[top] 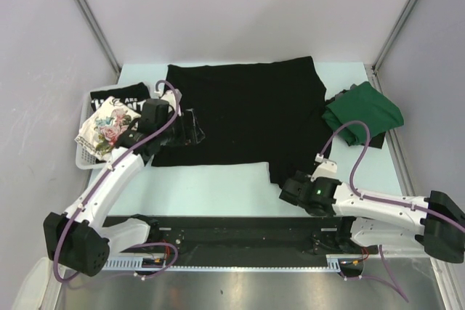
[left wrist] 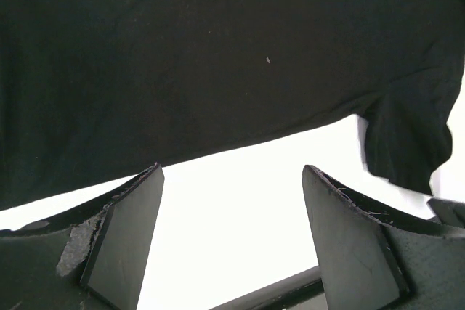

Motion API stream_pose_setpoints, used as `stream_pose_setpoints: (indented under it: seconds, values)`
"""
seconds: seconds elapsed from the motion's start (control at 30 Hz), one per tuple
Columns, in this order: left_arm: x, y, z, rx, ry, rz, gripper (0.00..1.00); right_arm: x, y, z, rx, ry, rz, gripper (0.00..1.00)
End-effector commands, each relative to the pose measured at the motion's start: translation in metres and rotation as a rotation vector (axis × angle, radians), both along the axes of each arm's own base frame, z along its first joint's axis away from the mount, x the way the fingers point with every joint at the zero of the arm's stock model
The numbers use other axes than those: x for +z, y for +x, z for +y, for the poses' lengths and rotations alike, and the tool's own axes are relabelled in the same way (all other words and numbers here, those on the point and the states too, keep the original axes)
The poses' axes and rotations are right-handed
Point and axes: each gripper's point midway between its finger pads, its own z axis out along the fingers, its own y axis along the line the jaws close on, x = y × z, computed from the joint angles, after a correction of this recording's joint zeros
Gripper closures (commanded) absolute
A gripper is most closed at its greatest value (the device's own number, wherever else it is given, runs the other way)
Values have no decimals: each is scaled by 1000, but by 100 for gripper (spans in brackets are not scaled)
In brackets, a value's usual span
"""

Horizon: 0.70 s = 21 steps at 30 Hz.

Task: Fold and stack the t-shirts

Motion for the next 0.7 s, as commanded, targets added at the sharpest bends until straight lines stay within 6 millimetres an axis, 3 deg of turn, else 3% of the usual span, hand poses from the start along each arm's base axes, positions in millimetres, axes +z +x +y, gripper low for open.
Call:
stream_pose_setpoints:
  seconds: [0.0,0.67]
  values:
    - [17,4,-2,-26,29,-46,18,1,17,-7,-87,30,-148,0]
    - [26,17,-19,-79,68,-57,19,-15,27,-4,-104,182,-275,5]
